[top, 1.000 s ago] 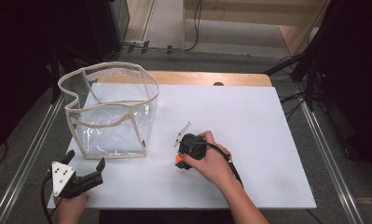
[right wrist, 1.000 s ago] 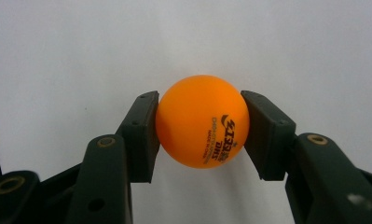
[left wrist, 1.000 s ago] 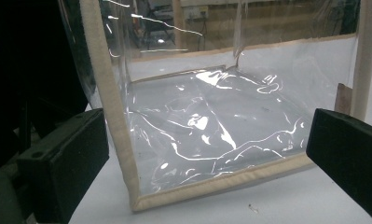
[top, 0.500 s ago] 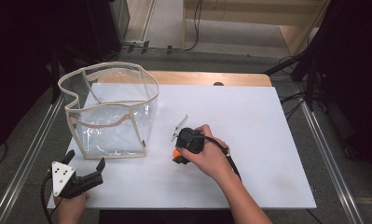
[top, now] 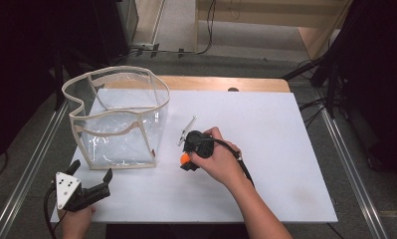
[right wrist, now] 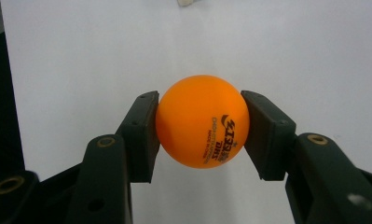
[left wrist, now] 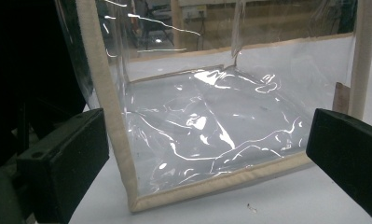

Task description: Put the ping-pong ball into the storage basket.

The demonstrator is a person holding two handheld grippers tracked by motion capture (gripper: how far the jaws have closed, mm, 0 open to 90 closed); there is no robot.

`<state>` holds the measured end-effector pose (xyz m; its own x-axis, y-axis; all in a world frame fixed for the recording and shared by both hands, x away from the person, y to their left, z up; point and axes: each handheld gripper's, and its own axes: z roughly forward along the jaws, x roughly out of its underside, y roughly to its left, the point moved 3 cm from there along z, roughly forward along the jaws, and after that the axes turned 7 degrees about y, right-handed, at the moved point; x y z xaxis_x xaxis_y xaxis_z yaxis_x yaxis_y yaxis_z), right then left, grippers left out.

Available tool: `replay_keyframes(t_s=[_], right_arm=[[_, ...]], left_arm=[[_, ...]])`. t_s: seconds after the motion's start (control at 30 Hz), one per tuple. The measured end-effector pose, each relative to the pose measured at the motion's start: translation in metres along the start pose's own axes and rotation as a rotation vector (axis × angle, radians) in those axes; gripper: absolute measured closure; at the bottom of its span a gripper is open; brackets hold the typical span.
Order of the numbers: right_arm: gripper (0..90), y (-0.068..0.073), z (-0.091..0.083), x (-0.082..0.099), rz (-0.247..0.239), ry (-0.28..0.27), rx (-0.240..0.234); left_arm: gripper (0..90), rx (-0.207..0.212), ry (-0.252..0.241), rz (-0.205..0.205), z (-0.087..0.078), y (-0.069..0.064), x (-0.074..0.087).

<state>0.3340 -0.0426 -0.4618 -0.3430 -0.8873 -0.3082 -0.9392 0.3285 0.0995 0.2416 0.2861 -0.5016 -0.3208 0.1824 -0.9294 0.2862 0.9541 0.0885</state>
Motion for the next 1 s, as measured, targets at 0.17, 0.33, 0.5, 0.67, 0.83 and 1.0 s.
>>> replay_keyframes(t_s=[0.17, 0.33, 0.5, 0.67, 0.83, 1.0], right_arm=[[47.3, -0.002, -0.007, -0.006, -0.005, 0.005, 0.0], [47.3, -0.006, -0.014, -0.014, -0.026, -0.007, 0.005], [47.3, -0.006, -0.02, -0.019, -0.019, -0.003, -0.005], [47.4, -0.007, -0.026, -0.024, -0.023, -0.015, -0.005], [47.3, -0.008, -0.031, -0.029, -0.035, -0.018, -0.012], [47.3, -0.009, -0.037, -0.034, -0.033, -0.019, -0.015]], left_arm=[[0.0, 0.002, 0.0, 0.0, 0.0, 0.0, 0.0], [0.0, 0.003, 0.0, 0.0, 0.0, 0.0, 0.0], [0.0, 0.005, 0.003, 0.003, 0.0, 0.0, 0.0], [0.0, 0.006, 0.001, 0.003, 0.0, 0.0, 0.0], [0.0, 0.006, 0.001, 0.001, 0.0, 0.0, 0.0], [0.0, 0.007, 0.001, 0.003, 0.0, 0.0, 0.0]])
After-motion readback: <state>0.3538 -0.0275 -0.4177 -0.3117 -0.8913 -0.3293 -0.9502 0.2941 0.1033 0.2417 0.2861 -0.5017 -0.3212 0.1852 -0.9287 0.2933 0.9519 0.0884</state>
